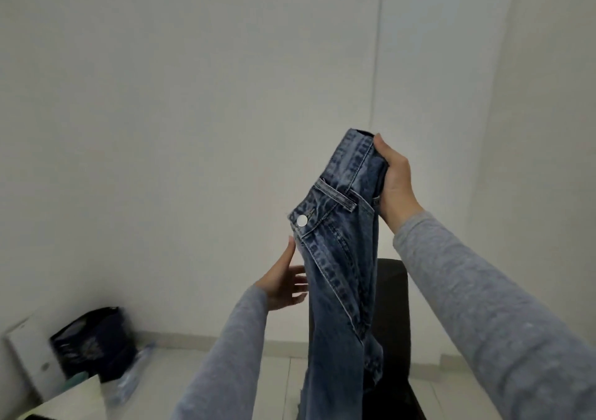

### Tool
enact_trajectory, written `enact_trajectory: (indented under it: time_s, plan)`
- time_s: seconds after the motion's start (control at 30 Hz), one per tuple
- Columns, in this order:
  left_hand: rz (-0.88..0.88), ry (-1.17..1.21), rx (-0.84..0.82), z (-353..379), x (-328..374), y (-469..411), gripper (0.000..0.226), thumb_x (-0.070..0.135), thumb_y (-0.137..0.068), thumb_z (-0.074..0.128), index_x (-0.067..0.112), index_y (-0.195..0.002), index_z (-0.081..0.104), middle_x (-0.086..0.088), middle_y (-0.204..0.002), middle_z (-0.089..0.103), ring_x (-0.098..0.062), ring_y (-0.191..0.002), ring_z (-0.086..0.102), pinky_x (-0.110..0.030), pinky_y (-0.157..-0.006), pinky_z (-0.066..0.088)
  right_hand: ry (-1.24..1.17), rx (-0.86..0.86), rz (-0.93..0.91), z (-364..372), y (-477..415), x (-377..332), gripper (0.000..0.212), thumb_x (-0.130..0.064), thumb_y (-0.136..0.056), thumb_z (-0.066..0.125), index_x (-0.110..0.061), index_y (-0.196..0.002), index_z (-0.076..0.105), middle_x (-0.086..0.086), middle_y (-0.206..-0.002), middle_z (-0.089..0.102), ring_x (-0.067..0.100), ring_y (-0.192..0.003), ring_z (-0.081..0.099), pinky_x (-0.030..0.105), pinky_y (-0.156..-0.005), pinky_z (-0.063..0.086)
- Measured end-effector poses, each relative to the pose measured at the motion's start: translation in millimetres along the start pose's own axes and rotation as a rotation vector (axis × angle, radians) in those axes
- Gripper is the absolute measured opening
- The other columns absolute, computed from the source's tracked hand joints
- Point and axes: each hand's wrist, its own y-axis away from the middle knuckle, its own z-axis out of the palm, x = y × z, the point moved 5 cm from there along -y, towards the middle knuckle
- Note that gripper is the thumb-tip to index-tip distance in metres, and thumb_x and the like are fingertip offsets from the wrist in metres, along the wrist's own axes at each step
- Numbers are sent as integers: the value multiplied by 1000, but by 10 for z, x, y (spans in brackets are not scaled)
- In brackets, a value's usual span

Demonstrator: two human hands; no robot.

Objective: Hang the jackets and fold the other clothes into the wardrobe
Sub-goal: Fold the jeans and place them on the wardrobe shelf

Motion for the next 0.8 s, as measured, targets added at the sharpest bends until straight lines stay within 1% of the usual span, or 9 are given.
enact_trajectory:
  time_s: [0.1,0.17,0.23,0.3,0.4,0.5,0.57,0.67,0.8]
  plan:
    - [-29,-41,-112,407,-241,98,69,71,-85,43,15,-117,65,-10,-118,65,-27,-113,60,-47,-102,42,18,-2,19,-44,112,4,41,-42,-80,65,-6,-100,66,15,-96,66,28,-79,65,36,-72,56]
    - [49,-55,-145,610,-246,187,38,41,-100,40,12,-104,65,-8,-100,70,-18,-90,68,-35,-82,54,47,-2,10,-47,184,-27,46,-42,-77,66,-4,-103,65,17,-98,65,30,-82,64,39,-76,55]
    - [126,-98,-149,675,-218,194,22,23,-101,42,13,-99,62,-6,-93,69,-11,-79,70,-26,-69,54,89,20,-11,-71,235,-107,50,-42,-74,70,-2,-103,65,18,-97,65,31,-82,64,43,-79,55]
    - [174,-109,-137,638,-153,224,22,27,-96,51,11,-103,64,-6,-96,72,-16,-87,70,-28,-75,54,146,84,-60,-168,269,-239,41,-37,-78,72,-2,-97,65,16,-91,66,28,-76,64,44,-78,55]
    - [246,16,74,318,-19,212,33,32,-91,60,3,-106,65,-14,-95,73,-26,-84,70,-33,-74,56,244,176,-123,-399,319,-357,25,-31,-80,73,-8,-78,63,8,-78,68,22,-66,65,38,-73,57]
    - [362,94,323,-127,196,287,38,32,-87,66,-1,-106,62,-22,-100,69,-30,-85,67,-39,-78,56,410,220,-116,-621,379,-290,30,-35,-74,78,-12,-73,57,7,-79,67,23,-73,64,36,-71,56]
    - [421,92,413,-370,323,367,48,32,-82,71,-6,-107,58,-25,-102,67,-31,-86,66,-39,-79,55,513,224,-77,-733,394,-204,37,-37,-70,81,-13,-76,53,11,-82,65,24,-76,63,39,-73,55]
    - [464,-3,507,-635,519,563,30,26,-87,66,-2,-97,63,-19,-94,67,-27,-84,64,-38,-80,54,661,178,7,-775,383,-80,42,-33,-69,83,-16,-73,45,15,-87,63,26,-81,63,48,-83,53]
    - [581,-254,662,-879,825,808,20,26,-93,57,8,-86,63,-13,-90,65,-22,-84,59,-42,-83,50,870,105,27,-628,377,30,28,-28,-80,75,-4,-85,60,18,-96,68,29,-83,64,39,-76,53]
